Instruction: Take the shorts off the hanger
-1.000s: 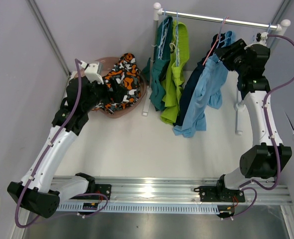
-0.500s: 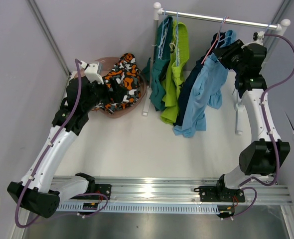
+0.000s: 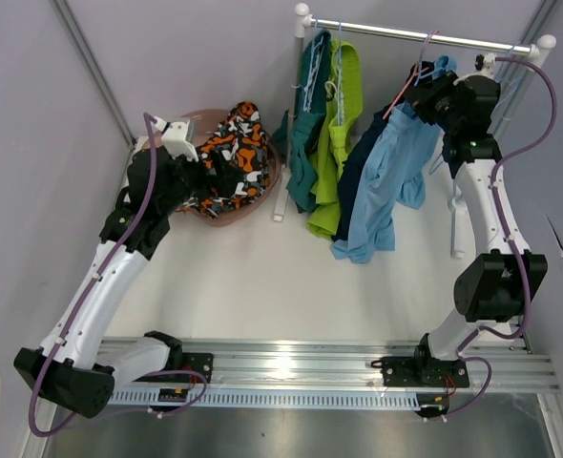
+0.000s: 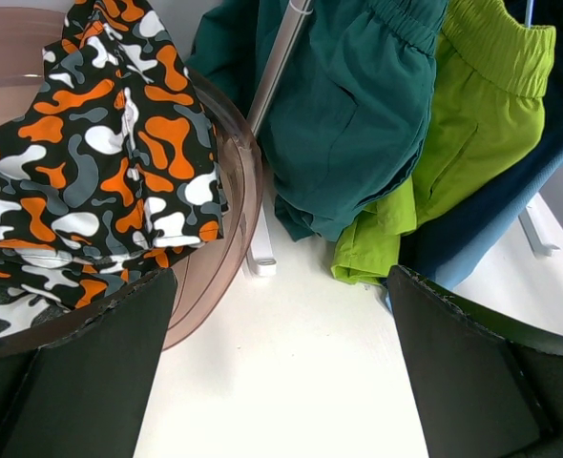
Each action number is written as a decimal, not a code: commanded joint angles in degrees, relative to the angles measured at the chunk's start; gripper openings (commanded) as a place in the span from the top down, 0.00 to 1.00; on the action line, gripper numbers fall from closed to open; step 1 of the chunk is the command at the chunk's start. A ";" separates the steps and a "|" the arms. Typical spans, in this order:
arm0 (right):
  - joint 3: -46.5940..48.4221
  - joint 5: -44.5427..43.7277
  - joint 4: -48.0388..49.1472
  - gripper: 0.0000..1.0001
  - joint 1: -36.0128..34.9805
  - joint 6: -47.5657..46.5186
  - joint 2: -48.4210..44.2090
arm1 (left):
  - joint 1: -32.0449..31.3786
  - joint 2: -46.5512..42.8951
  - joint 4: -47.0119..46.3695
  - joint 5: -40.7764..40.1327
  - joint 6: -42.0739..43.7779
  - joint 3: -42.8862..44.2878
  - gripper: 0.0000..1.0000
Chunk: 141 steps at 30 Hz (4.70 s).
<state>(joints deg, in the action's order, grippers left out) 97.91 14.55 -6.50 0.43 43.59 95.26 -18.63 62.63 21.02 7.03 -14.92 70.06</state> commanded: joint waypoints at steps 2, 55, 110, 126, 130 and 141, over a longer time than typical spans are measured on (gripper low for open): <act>2.99 -0.48 0.97 1.00 -0.25 0.35 0.98 | -0.44 -0.49 -2.12 -0.87 1.29 -0.54 0.01; 4.48 -20.78 -8.09 1.00 -15.71 -0.62 -22.22 | -35.15 19.28 -26.73 23.30 8.40 10.35 0.01; 6.86 -11.74 -16.44 1.00 -8.60 11.42 -28.91 | -53.44 12.58 -35.16 -13.54 18.96 3.41 0.01; 6.68 -9.89 -13.89 1.00 -7.64 13.18 -28.91 | -53.44 20.52 -41.50 -15.29 12.81 -0.53 1.00; 9.84 -8.75 -14.59 1.00 -5.70 12.83 -25.93 | -56.15 11.31 -43.07 -15.98 8.42 -14.93 1.00; 23.56 -5.23 -17.76 1.00 -0.95 13.27 -16.25 | -75.14 -9.90 -41.67 -30.75 -6.62 -46.42 1.00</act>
<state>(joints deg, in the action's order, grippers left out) 116.27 14.48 -39.20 -2.76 59.88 79.55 -91.22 53.21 -26.26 -22.85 -15.68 25.82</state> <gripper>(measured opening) 0.037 0.037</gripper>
